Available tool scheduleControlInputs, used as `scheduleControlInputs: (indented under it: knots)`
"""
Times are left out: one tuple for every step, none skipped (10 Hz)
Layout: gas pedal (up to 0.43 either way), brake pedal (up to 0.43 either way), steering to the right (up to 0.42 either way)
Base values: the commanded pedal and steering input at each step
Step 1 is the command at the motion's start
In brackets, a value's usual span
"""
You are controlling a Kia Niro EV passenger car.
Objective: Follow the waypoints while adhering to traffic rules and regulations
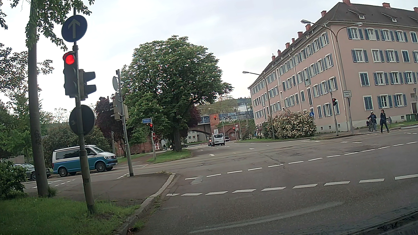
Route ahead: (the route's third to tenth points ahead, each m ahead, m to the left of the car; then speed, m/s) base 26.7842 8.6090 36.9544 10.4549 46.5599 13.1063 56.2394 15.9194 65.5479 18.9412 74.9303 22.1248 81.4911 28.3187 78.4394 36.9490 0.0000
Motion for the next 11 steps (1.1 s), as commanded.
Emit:
scheduleControlInputs:
  knots:
    - [0.0, 0.201, 0.003]
    - [0.0, 0.201, 0.003]
    - [0.0, 0.201, 0.003]
    - [0.0, 0.201, 0.003]
    - [0.0, 0.201, 0.003]
    - [0.0, 0.201, 0.003]
    - [0.0, 0.201, 0.003]
    - [0.0, 0.207, 0.003]
    - [0.0, 0.207, 0.003]
    - [0.0, 0.207, 0.003]
    - [0.0, 0.201, 0.003]
